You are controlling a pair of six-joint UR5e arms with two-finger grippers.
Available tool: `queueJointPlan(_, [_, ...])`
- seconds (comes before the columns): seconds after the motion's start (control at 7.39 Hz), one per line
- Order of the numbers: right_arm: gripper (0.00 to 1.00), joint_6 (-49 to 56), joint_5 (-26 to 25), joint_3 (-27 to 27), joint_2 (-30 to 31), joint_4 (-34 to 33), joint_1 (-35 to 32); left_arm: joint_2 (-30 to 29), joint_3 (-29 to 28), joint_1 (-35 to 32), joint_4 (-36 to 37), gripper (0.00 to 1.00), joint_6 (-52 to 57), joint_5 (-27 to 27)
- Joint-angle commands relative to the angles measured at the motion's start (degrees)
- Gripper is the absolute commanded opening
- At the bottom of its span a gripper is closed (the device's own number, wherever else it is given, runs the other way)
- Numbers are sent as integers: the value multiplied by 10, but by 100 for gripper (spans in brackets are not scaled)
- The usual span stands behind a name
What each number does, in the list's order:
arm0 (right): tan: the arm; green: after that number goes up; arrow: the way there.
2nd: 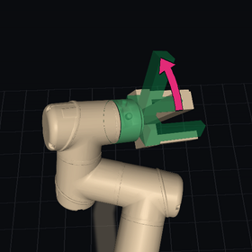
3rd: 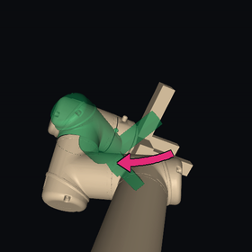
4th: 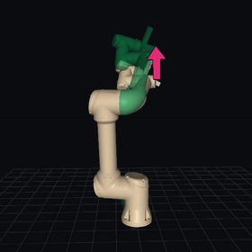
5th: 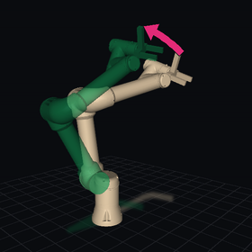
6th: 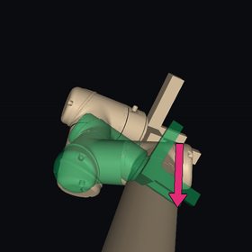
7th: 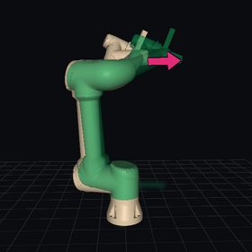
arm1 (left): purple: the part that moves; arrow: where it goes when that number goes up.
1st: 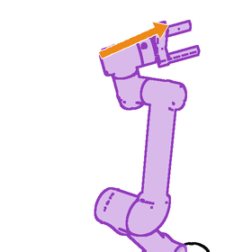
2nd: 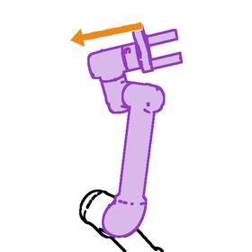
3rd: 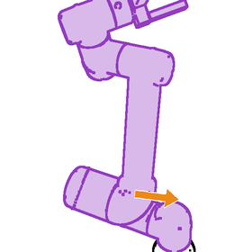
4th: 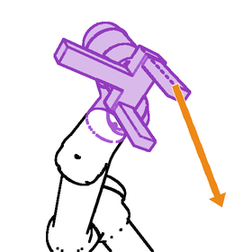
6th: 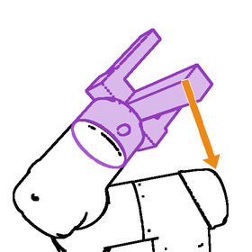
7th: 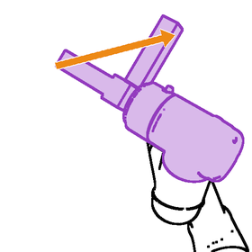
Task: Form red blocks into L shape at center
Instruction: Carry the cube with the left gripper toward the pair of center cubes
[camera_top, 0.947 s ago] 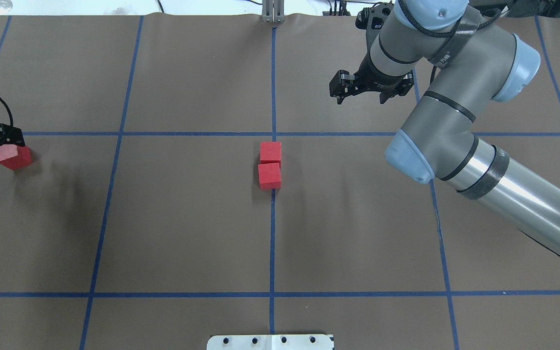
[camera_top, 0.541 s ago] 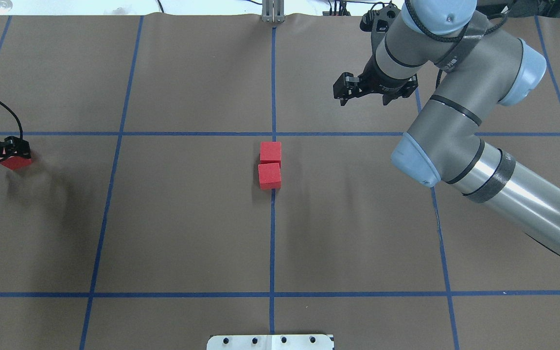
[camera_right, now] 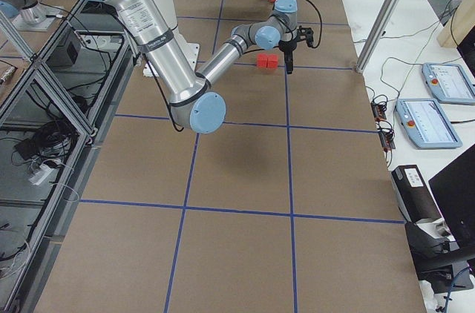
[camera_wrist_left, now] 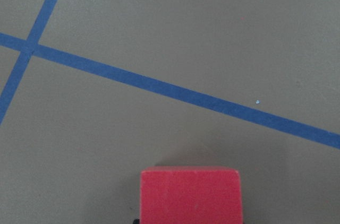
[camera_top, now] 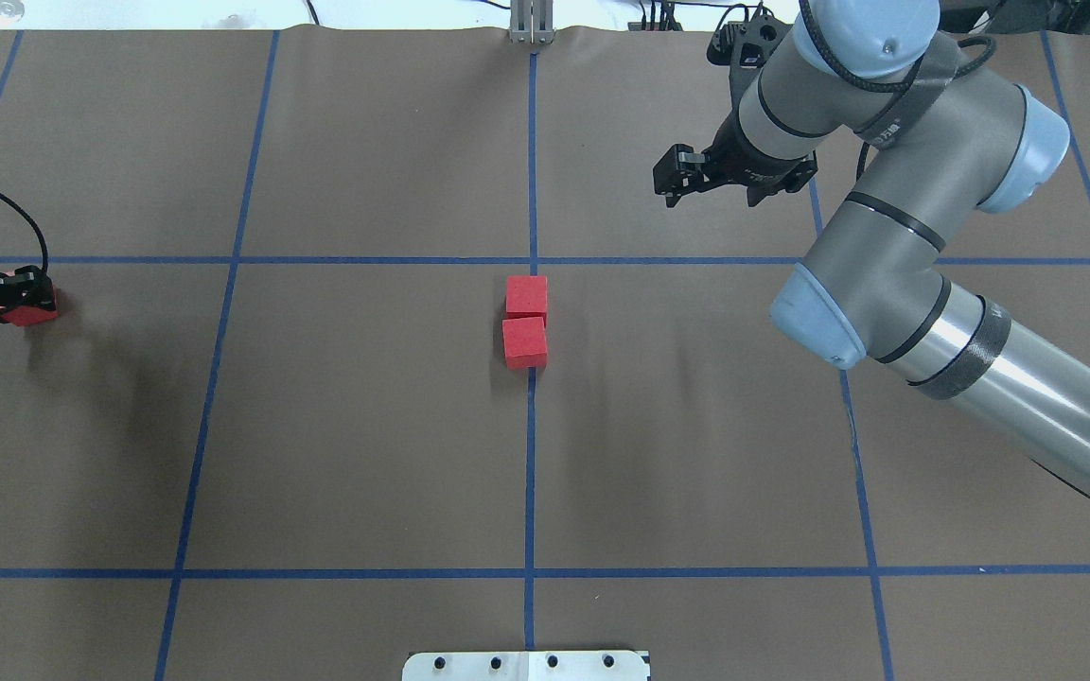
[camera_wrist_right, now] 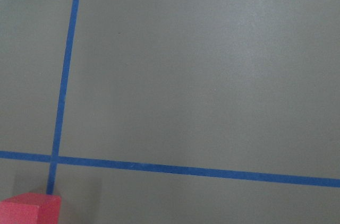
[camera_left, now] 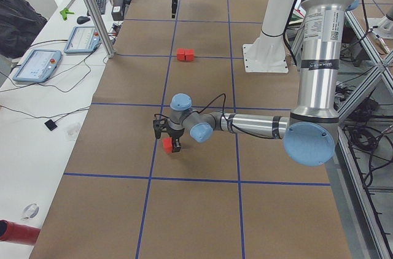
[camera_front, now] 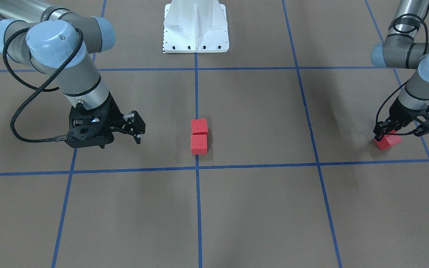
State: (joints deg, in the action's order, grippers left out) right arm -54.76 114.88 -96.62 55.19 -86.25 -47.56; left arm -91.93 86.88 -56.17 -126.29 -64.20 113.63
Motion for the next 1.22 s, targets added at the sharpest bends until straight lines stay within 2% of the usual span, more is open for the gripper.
queueJointPlan(0.0, [99, 1, 0, -1, 7, -1, -7, -75, 29, -10, 126, 0, -2, 2])
queueJointPlan(0.14, [99, 2, 0, -1, 14, -1, -16, -115, 57, -8, 205, 0, -47, 3])
queueJointPlan(0.41, [99, 13, 2, 4, 27, -1, -40, -230, 64, -2, 325, 0, -190, 5])
queueJointPlan(0.54, [99, 58, 1, 5, 39, -3, -51, -276, 61, 24, 365, 0, -269, 3])
queueJointPlan(0.95, [99, 119, 26, 3, 75, -1, -73, -354, 34, 128, 393, 0, -545, -5])
queueJointPlan(1.08, [99, 120, 42, -9, 88, -1, -74, -402, 7, 152, 419, 0, -615, -36])
